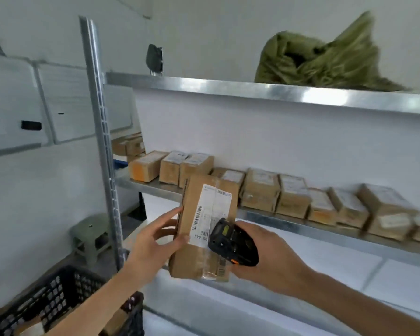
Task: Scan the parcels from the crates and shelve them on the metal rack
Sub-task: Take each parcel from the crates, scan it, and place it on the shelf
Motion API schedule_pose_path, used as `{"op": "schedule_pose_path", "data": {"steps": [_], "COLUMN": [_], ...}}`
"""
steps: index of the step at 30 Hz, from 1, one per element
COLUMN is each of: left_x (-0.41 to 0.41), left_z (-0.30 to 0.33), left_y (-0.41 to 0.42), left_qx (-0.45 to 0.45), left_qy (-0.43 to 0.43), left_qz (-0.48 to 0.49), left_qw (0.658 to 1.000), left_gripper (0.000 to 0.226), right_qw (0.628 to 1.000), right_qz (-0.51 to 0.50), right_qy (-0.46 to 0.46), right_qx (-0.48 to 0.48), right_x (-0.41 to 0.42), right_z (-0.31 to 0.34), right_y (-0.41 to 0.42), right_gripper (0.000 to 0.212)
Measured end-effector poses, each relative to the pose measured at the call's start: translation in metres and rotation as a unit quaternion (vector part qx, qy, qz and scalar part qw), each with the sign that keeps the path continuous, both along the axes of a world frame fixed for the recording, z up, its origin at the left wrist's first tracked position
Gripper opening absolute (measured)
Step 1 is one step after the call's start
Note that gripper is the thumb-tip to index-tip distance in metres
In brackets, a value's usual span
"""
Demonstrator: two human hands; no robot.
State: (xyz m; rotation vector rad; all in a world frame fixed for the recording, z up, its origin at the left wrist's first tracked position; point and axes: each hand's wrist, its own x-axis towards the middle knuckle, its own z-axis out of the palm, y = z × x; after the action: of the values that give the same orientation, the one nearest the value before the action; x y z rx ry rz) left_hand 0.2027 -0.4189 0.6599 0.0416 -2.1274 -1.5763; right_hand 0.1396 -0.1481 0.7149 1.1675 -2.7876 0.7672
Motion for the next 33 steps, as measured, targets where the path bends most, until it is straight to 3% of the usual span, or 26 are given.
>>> {"op": "schedule_pose_path", "data": {"steps": [3,8,17,25,33], "left_x": [-0.023,-0.047,-0.063,-0.075,-0.095], "left_z": [0.036,0.074,0.099,0.106,0.114], "left_y": [0.069,0.203,0.401,0.504,0.531], "left_qx": [-0.023,-0.03,-0.059,-0.072,-0.098], "left_qy": [0.037,0.073,0.116,0.136,0.136], "left_qz": [-0.041,-0.114,-0.205,-0.232,-0.225], "left_qw": [0.998,0.99,0.97,0.96,0.96], "left_gripper": [0.062,0.065,0.067,0.07,0.07], "right_qw": [0.997,0.964,0.924,0.898,0.882], "right_qz": [-0.033,-0.093,-0.17,-0.219,-0.24], "right_qy": [0.069,0.206,0.232,0.24,0.266], "right_qx": [0.028,0.138,0.253,0.298,0.307], "right_x": [0.005,0.023,0.066,0.084,0.088], "right_z": [0.037,0.082,0.134,0.151,0.163], "right_y": [0.085,0.232,0.441,0.541,0.565], "right_gripper": [0.086,0.086,0.078,0.073,0.07]}}
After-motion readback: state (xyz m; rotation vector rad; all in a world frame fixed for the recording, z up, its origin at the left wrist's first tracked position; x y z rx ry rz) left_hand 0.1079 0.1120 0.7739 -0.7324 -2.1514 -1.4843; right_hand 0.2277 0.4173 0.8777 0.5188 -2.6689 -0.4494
